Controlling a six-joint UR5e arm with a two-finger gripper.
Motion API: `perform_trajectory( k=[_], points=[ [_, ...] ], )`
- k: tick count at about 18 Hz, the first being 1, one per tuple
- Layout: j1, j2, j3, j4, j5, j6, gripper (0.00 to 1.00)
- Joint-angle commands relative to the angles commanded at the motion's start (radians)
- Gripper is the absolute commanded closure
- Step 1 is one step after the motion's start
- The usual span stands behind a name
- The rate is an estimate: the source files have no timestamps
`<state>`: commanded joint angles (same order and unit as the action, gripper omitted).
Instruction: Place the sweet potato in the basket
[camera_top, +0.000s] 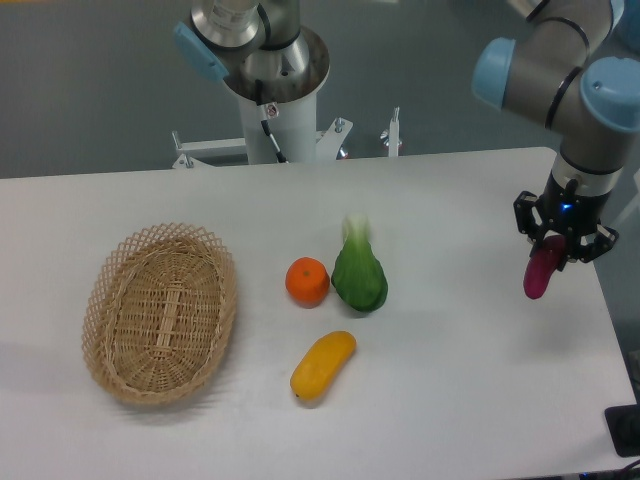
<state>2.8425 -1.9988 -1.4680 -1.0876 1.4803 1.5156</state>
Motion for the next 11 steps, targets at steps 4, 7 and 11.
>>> perform_trajectory(
  k=[4,7,11],
  points=[
    [-0.002,0.000,-0.002,0.002,0.002,0.000,0.91],
    [-0.008,-0.002,0.000,0.000,0.002,-0.003,0.90],
    [-0.017,0.000,-0.003,-0.006,0.002,-0.040,0.89]
  ],
)
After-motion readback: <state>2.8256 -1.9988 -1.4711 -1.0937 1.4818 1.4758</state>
